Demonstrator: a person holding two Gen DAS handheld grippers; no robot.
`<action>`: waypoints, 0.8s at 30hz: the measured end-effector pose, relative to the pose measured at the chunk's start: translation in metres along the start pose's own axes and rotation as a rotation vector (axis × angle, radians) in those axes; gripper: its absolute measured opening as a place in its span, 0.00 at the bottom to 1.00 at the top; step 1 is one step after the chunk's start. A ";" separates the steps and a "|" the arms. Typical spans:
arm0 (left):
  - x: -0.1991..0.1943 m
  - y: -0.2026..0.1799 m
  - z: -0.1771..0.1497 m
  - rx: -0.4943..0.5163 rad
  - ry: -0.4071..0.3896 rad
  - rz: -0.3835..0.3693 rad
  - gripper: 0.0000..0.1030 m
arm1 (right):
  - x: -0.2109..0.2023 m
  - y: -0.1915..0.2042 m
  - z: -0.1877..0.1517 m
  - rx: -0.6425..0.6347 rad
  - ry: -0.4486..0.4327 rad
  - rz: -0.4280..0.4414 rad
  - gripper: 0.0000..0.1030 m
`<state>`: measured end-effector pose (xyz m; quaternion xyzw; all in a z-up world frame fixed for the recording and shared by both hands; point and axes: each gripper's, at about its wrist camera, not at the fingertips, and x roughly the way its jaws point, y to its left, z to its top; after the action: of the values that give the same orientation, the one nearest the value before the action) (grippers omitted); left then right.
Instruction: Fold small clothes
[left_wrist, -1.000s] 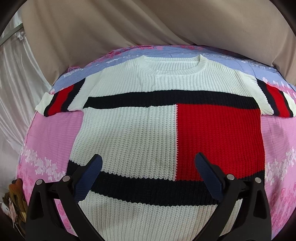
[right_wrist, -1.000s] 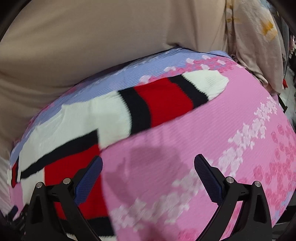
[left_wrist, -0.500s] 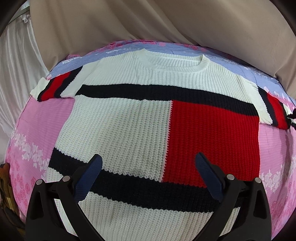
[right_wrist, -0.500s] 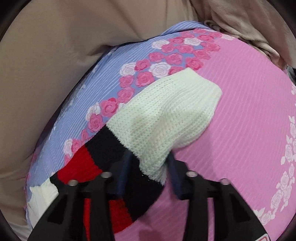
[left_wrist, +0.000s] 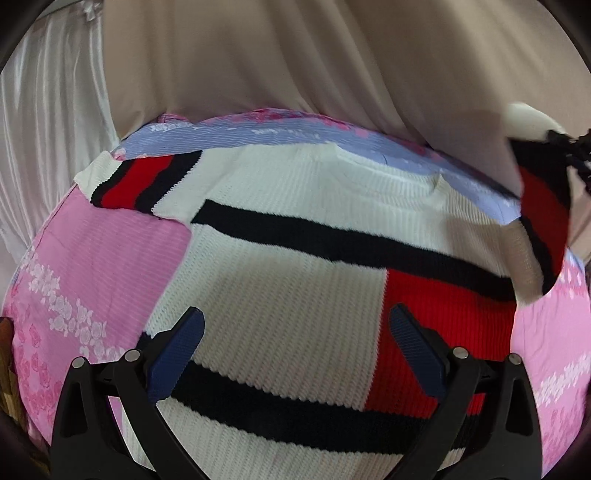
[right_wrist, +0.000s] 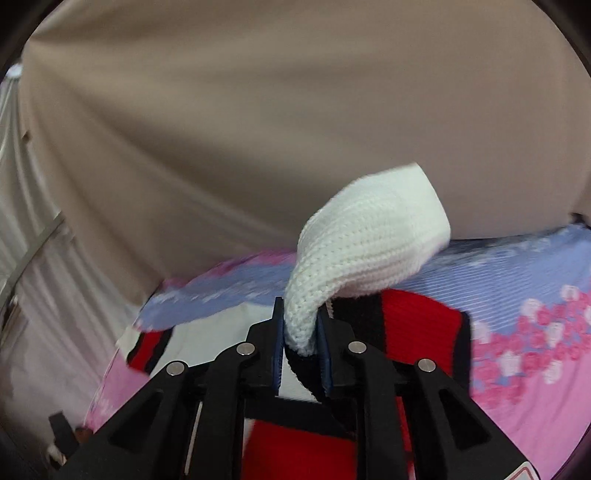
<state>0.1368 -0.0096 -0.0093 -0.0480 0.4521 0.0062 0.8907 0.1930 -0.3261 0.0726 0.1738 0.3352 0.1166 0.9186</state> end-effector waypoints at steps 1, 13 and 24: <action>0.003 0.006 0.005 -0.017 0.001 -0.021 0.95 | 0.021 0.027 -0.015 -0.045 0.040 0.040 0.25; 0.127 0.026 0.048 -0.297 0.209 -0.224 0.95 | 0.026 -0.035 -0.142 0.205 0.221 -0.138 0.48; 0.141 0.018 0.078 -0.337 0.130 -0.265 0.08 | 0.049 -0.110 -0.138 0.508 0.144 -0.092 0.42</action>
<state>0.2820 0.0105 -0.0792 -0.2554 0.4909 -0.0385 0.8320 0.1494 -0.3770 -0.0981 0.3745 0.4259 -0.0010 0.8236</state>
